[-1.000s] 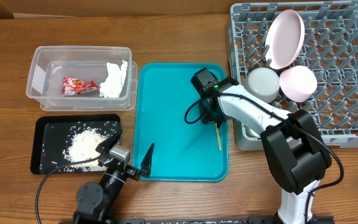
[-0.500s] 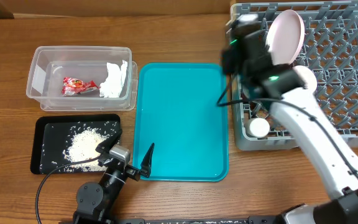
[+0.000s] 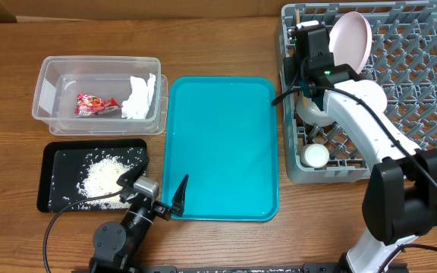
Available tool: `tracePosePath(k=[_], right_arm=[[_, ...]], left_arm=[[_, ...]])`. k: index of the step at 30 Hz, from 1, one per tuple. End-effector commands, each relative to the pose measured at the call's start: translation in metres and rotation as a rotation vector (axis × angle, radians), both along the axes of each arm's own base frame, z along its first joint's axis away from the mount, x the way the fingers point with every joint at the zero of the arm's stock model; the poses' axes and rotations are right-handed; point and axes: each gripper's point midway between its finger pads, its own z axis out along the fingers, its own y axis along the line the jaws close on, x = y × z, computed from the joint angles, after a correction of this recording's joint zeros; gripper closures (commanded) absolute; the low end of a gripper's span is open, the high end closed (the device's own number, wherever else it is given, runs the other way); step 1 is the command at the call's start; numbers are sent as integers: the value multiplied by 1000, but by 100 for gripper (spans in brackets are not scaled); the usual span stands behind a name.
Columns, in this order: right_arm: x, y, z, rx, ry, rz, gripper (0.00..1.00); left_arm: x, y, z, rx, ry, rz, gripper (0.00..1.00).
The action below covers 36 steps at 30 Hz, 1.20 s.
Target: Sort waste into correct bins and load items into the dishwasher
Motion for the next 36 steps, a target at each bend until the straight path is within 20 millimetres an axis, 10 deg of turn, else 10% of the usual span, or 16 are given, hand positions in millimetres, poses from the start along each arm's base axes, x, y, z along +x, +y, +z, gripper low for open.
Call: tracePosePath(k=[1,8,15,16,17,24,30,36], right_arm=[[-2,9,46,-22,-91,37,51],[-55,28,120,49,-128,60,37],[-166,83,182,234,-106,300,36],[-183,89,191,257,-109,346,29],[-198,97,199,282,-111,395,0],[-308,151,249,529,-95,826,0],[-329,118,224,449,6,758,0],[-324,68,246,362,-174,595,0]], left_arm=[[0,0,0,11,-12,-6,0],[0,0,0,11,-11,-6,0],[0,0,0,12,-11,-6,0],[0,0,0,12,-12,-6,0],[0,0,0,11,-11,-6,0],[0,0,0,12,-11,-6,0],[0,0,0,12,-11,-6,0],[0,0,0,12,-11,-6,0]])
